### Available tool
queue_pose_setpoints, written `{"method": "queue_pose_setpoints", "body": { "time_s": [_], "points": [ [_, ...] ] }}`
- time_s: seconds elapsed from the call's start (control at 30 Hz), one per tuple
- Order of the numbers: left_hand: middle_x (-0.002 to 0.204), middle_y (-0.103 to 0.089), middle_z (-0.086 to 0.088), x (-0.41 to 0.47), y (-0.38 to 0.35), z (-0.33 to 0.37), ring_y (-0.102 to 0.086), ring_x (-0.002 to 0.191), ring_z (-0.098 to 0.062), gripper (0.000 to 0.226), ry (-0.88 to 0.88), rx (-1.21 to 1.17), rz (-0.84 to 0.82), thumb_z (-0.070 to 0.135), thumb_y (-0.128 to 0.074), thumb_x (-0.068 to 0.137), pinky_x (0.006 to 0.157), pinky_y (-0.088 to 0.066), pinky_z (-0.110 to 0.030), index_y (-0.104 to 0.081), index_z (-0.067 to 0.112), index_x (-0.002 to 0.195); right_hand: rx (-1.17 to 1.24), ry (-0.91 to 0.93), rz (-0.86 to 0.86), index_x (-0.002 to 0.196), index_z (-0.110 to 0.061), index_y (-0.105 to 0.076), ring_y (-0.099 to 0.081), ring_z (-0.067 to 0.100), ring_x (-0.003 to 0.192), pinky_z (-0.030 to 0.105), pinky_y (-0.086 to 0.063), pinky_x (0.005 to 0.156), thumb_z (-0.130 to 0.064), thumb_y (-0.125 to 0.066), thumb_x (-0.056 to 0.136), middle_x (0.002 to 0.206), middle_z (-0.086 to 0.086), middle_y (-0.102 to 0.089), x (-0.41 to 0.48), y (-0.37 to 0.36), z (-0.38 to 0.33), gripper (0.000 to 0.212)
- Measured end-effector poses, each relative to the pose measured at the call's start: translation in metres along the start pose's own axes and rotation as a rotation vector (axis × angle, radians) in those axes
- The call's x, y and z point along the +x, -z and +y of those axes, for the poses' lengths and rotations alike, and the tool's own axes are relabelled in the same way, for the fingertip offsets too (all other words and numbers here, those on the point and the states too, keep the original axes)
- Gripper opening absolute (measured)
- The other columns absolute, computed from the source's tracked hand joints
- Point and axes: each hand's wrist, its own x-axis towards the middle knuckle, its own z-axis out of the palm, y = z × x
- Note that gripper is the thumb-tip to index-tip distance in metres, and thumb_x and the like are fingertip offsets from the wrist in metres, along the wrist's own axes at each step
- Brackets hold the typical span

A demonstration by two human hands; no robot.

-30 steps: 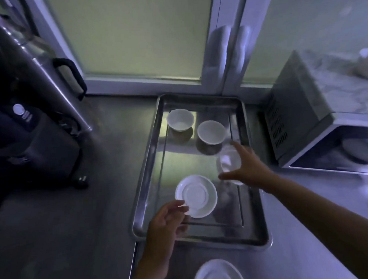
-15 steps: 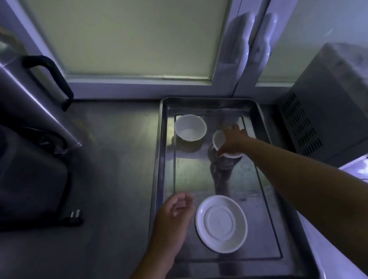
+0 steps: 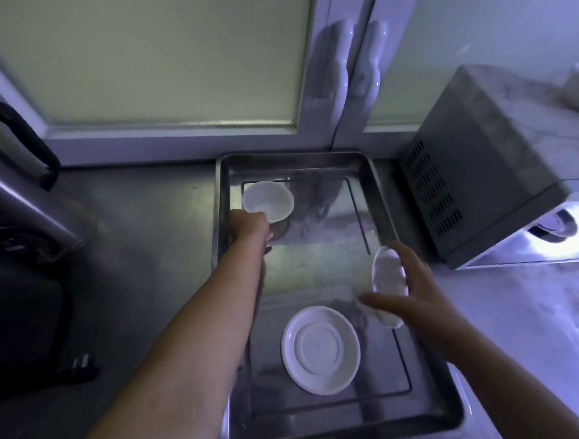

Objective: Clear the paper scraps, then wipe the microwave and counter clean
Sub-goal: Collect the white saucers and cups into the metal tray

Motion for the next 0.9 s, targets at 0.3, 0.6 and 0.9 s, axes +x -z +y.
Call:
{"method": "queue_pose_setpoints", "body": {
  "time_s": [0.3,0.6,0.9],
  "points": [
    [0.103,-0.062,-0.016,-0.083,0.027,-0.026,-0.066,0.083,-0.031,0.018,-0.205,0.021,-0.022,0.002,-0.062,0.083,0.045,-0.053,-0.028,-0.060,0.003,0.100,0.384,-0.039,0.037,0.120,-0.050,-0.053,-0.064,0.025,0.102,0.047,-0.059,0.083,-0.032,-0.097,0.050,0.121,0.002,-0.059,-0.070,0.043,0.011,0.084],
    [0.085,-0.066,-0.005,-0.296,0.051,-0.090,-0.070,0.084,-0.021,0.019,-0.199,-0.062,-0.519,0.017,-0.083,0.076,0.071,-0.060,-0.048,-0.064,0.014,0.077,0.406,0.111,-0.110,0.138,-0.048,-0.039,-0.048,0.022,0.125,0.052,-0.054,0.095,-0.048,-0.087,0.052,0.142,-0.002,-0.042,-0.114,0.067,0.013,0.098],
    [0.130,-0.061,-0.014,-0.404,0.020,-0.123,-0.062,0.119,-0.032,0.054,-0.296,0.032,-0.734,0.024,-0.074,0.088,0.096,-0.052,-0.047,-0.055,0.028,0.138,0.665,0.197,-0.368,0.133,-0.055,-0.044,-0.062,0.005,0.111,0.039,-0.060,0.084,-0.039,-0.090,0.056,0.118,-0.027,-0.061,-0.165,0.117,0.059,0.091]
  ]
}}
